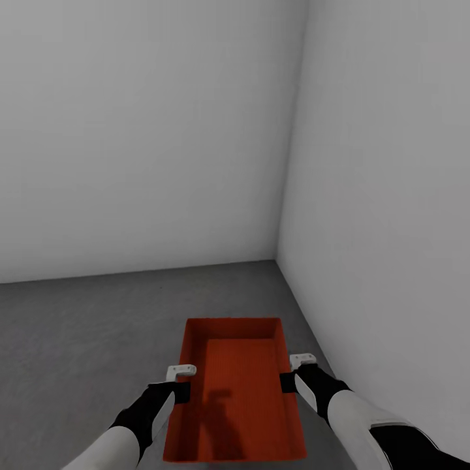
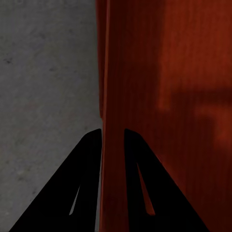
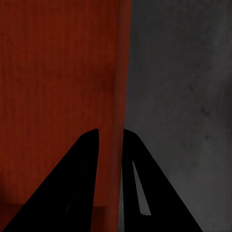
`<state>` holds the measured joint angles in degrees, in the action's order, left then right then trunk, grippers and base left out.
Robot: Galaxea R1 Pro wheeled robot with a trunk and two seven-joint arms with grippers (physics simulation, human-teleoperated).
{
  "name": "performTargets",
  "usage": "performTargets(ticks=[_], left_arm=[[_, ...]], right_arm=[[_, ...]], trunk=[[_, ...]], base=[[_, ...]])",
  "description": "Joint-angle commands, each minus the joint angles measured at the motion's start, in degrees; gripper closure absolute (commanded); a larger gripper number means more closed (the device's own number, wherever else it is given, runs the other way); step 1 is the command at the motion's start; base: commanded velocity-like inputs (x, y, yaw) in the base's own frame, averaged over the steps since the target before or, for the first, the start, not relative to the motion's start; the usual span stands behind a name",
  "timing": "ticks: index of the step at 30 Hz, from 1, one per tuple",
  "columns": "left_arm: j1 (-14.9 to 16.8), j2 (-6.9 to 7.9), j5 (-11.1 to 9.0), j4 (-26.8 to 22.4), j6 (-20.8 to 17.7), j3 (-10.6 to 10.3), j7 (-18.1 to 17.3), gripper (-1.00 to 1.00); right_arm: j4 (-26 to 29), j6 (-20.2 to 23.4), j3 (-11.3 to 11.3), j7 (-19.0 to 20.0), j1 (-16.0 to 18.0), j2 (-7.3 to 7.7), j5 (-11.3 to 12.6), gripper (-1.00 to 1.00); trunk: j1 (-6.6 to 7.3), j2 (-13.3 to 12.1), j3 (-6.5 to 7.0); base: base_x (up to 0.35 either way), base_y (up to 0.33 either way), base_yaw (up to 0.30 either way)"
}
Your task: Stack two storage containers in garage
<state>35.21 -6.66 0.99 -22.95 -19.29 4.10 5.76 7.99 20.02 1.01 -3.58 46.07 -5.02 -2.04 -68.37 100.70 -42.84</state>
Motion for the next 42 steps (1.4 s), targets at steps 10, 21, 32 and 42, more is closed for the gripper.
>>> performTargets(ticks=[10,21,32,42], left_arm=[[-0.03,0.68,-1.62,0.10,-0.93,-1.11,-0.47,1.00],[-0.04,0.68,-1.60,0.10,-0.93,-1.11,-0.46,1.00],[-0.01,0.68,-1.60,0.10,-0.93,-1.11,-0.48,1.00],[-0.01,0.68,-1.62,0.10,-0.93,-1.11,-0.48,1.00]], right_arm=[[0.28,0.28,3.30,0.24,0.07,0.01,1.17,1.00],[0.28,0.28,3.30,0.24,0.07,0.01,1.17,1.00],[0.28,0.28,3.30,0.24,0.05,0.01,1.17,1.00],[0.29,0.28,3.30,0.24,0.06,0.01,1.17,1.00]], trunk=[[-0.02,0.02,-0.05],[-0.02,0.02,-0.05],[-0.02,0.02,-0.05],[-0.02,0.02,-0.05]], base=[[0.206,0.071,0.000],[0.125,0.031,0.000],[0.273,0.001,0.000],[0.107,0.020,0.000]])
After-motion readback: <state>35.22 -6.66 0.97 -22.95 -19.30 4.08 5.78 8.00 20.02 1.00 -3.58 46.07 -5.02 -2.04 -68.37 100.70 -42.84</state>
